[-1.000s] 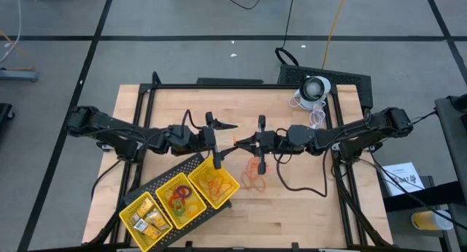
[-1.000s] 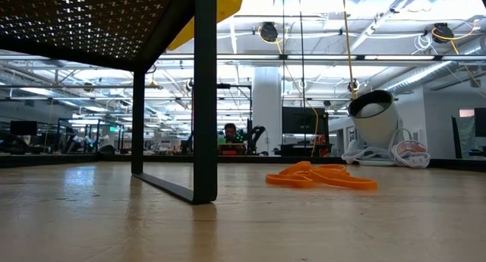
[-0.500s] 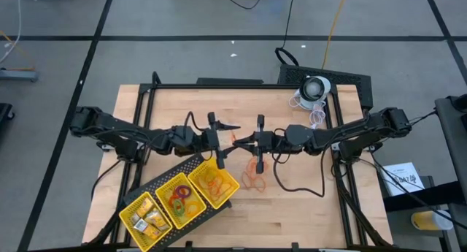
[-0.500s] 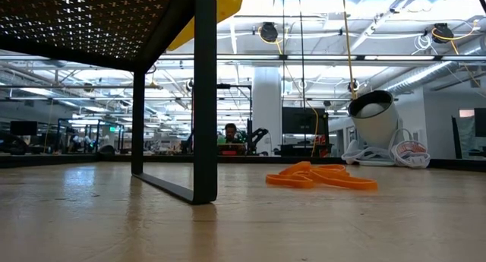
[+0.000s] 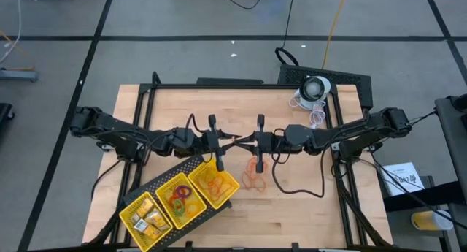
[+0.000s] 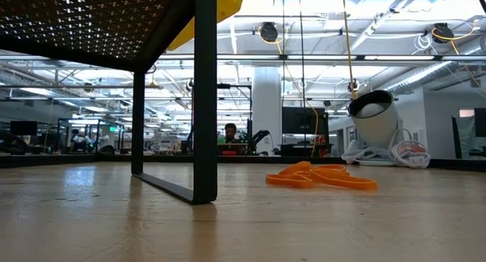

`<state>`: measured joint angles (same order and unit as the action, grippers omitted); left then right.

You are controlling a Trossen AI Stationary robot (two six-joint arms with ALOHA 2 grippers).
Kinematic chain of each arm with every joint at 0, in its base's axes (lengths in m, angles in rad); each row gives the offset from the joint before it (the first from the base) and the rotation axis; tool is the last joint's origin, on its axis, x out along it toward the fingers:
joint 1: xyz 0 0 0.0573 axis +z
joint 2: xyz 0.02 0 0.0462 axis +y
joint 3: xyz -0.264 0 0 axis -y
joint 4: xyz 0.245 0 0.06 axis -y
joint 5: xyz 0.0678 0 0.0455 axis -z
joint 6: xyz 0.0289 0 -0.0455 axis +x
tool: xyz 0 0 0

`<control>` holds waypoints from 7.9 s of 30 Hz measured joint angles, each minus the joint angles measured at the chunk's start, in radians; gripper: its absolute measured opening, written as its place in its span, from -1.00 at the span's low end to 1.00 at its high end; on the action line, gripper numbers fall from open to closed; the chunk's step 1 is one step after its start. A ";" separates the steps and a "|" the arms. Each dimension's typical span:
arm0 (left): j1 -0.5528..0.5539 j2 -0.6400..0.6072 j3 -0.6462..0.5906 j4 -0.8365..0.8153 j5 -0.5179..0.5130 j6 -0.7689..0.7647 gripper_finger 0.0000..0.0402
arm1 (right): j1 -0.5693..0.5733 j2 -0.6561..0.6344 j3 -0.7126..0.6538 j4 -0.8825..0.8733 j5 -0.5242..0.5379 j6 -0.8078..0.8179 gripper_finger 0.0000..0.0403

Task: Pick & Place Office Desk Supplies
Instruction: Put the orange rubber band into the right yellow bin on the shelf

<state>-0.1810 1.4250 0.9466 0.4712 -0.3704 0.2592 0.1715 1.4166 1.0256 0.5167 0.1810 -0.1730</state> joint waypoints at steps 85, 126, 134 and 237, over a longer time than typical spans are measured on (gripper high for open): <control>-0.075 -0.565 -0.402 -0.234 0.195 -0.463 0.39 | -0.055 -0.165 -0.443 -0.326 -0.052 0.661 0.00; -0.042 -0.480 -0.420 -0.234 0.159 -0.437 0.36 | -0.106 0.106 -0.480 -0.268 -0.106 0.828 -0.98; -0.042 -0.480 -0.420 -0.233 0.159 -0.438 0.36 | -0.114 -0.026 -0.480 -0.125 -0.017 0.671 -0.99; 0.100 0.061 -0.116 0.254 0.470 -0.336 -0.97 | -0.090 0.031 -0.296 0.556 -0.188 0.139 -0.87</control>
<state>-0.0811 1.4857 0.8303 0.7247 0.0997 -0.0771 0.0818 1.4478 0.7299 1.0726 -0.0072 -0.0344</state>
